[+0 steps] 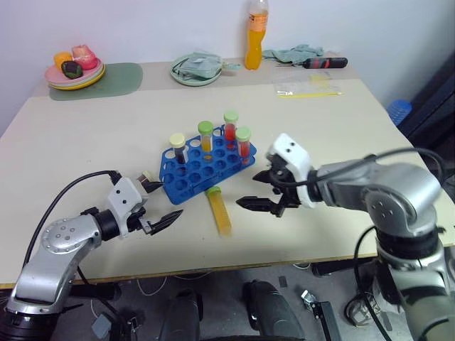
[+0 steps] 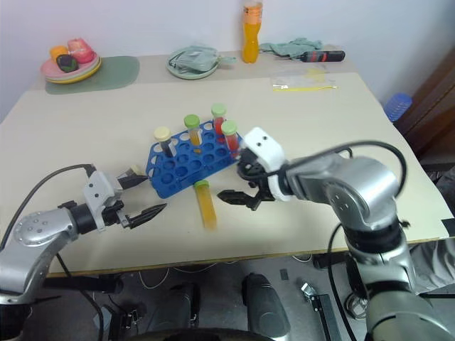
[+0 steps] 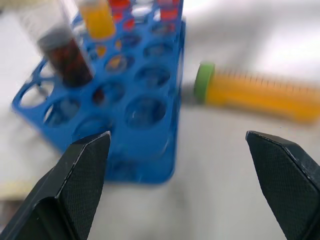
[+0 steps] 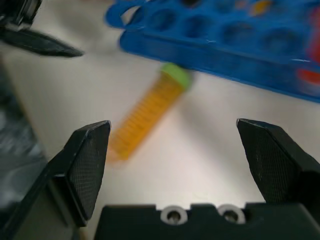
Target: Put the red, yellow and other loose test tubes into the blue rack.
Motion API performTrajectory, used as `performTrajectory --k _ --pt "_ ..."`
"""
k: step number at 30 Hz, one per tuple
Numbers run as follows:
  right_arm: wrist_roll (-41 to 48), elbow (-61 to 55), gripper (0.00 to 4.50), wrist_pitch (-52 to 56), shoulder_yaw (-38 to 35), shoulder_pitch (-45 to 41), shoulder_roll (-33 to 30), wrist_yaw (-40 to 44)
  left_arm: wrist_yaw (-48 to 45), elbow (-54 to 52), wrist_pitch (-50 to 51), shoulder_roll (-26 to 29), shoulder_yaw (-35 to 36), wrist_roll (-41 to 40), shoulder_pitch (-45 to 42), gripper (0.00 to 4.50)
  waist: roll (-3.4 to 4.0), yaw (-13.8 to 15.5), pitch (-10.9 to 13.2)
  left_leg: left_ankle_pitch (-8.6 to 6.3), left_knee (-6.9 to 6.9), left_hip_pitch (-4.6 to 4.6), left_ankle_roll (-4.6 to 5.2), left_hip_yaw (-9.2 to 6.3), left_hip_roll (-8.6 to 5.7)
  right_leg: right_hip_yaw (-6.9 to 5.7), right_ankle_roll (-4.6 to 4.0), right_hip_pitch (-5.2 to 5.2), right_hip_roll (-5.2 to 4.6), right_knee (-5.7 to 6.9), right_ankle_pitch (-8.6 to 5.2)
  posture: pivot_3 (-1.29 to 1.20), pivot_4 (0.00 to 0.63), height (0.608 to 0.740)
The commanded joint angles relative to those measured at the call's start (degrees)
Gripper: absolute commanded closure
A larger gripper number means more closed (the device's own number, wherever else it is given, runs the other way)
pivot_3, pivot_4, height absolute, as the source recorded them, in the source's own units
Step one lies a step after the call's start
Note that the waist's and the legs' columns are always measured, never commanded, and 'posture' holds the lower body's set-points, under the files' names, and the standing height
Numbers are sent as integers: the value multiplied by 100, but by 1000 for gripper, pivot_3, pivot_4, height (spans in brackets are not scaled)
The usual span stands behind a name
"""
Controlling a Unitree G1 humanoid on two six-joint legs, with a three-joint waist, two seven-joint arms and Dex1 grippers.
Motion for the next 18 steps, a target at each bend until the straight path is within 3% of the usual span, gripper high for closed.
performTrajectory --k 1,6,10,18 --pt "1294 1116 38 68 279 -525 196 -1561 -82 47 -226 75 263 15 33 0 -3 10 1 0 0 -5 0 1 -2 -2 0 0 -3 -5 0 0 150 740" --pt "3610 3280 38 68 384 -1192 939 -4628 -29 -138 -225 27 442 -12 258 0 -7 -19 2 0 0 -10 0 4 0 -1 2 -5 -4 -6 1 0 150 740" --pt "6123 3323 38 -1034 1083 -1093 926 -6948 105 -323 -144 -80 414 -7 368 0 -5 -10 4 0 -3 -15 1 2 5 0 2 -14 -1 -1 1 0 150 740" --pt "6422 3229 38 -1704 788 -333 1619 -8793 210 -497 -25 -143 460 -32 448 0 -9 -13 -1 0 1 -20 1 0 3 -2 3 -15 -1 0 1 0 150 740"
